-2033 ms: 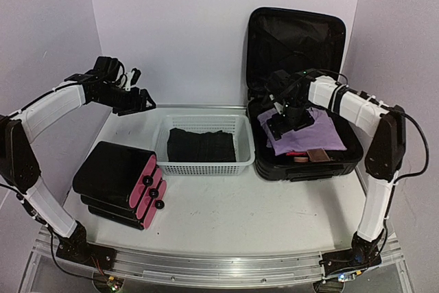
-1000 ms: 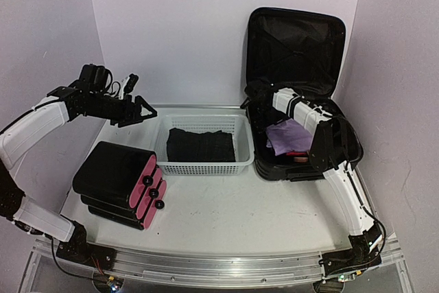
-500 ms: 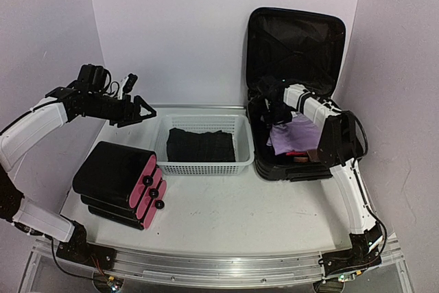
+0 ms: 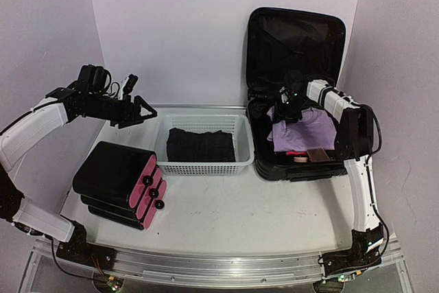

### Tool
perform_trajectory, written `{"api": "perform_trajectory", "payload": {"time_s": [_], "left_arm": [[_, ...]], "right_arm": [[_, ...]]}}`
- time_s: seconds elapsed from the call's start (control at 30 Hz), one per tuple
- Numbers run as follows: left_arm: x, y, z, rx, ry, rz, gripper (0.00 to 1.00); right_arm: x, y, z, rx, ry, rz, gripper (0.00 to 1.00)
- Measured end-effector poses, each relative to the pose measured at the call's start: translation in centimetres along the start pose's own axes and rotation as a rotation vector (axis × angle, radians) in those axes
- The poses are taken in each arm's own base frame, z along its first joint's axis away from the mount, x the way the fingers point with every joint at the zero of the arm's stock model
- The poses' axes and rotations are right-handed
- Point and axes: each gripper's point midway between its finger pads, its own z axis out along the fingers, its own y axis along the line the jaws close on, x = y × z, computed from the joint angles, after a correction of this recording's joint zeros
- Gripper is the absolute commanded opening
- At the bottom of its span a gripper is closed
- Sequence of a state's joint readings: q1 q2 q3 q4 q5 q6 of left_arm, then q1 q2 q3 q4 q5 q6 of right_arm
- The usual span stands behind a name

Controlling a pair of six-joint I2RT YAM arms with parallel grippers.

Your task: Open, take out, and arrange the luggage

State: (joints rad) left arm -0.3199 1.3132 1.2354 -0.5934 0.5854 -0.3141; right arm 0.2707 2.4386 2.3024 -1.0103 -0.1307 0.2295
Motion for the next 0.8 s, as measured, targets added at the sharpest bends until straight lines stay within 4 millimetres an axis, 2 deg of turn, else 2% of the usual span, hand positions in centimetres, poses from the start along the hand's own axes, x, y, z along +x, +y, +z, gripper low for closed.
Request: {"api": "perform_trajectory", "payload": {"time_s": [0.37,0.47,0.63,0.8], "left_arm": [[0.1,-0.3,0.0,0.015,0.006,-0.002,0.73],[0.2,-0.3,0.0,0.016,0.007,-0.004,0.73],[0.2,-0.3,0.1,0.017,0.007,-0.007,0.73],[0.2,-0.4,0.1,0.019,0.008,-0.007,0.73]], "right_arm": [[-0.4,-0.7,-0.5,-0.379,0.032,0.187,0.38],[-0.6,-1.0,-0.9,-0.467,0.036,0.223,0.32],[-0.9,-1.5,-1.7,-0.571,0.038,0.261,0.31],[-1.0,-1.6,-2.1,-0.644,0.039,0.265,0.25]]}}
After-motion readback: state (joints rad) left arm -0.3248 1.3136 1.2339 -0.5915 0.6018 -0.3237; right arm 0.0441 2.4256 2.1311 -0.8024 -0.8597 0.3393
